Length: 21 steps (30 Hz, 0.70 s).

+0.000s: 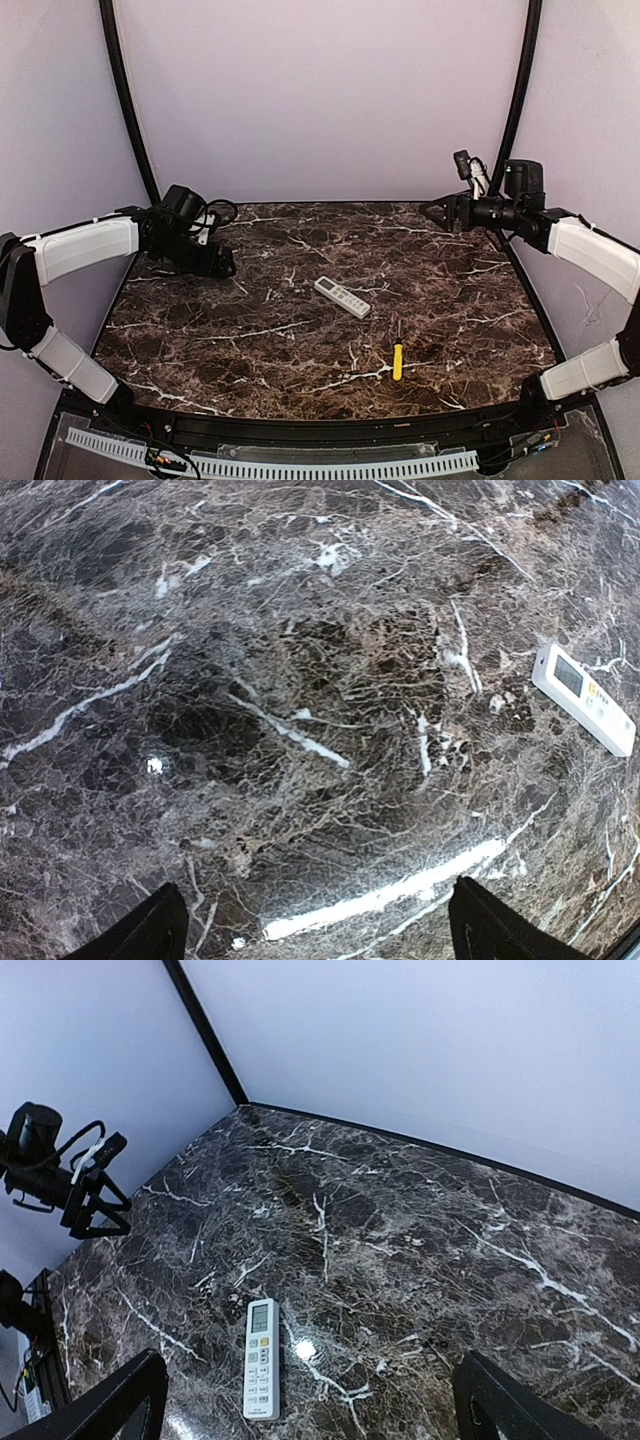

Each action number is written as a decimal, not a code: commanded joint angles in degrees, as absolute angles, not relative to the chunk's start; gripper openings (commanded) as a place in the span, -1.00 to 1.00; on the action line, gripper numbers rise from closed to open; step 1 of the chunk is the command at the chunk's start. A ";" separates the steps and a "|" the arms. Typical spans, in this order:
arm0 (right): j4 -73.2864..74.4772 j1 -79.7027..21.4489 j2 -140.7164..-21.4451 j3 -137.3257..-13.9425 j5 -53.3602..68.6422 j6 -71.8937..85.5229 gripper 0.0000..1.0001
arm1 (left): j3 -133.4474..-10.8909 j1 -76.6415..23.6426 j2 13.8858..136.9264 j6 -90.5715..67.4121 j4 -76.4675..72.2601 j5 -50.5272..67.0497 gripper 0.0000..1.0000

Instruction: Unload the batteries from the remote control

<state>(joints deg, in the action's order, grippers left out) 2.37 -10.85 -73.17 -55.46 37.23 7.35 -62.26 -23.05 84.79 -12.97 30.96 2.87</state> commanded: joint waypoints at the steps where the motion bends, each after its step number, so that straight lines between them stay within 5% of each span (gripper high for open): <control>1: 6.79 -15.51 -75.32 -58.43 35.76 0.91 0.97 | -60.08 -25.05 82.65 -11.16 28.10 5.86 0.82; 21: 15.88 -40.08 -96.99 -66.80 20.98 -7.12 0.88 | -51.25 -26.65 77.87 -11.88 14.89 14.37 0.77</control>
<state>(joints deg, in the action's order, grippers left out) 14.50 -37.93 -93.78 -64.62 25.19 -6.09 -52.25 -26.37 79.44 -11.84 16.95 12.69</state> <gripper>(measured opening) 0.957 0.887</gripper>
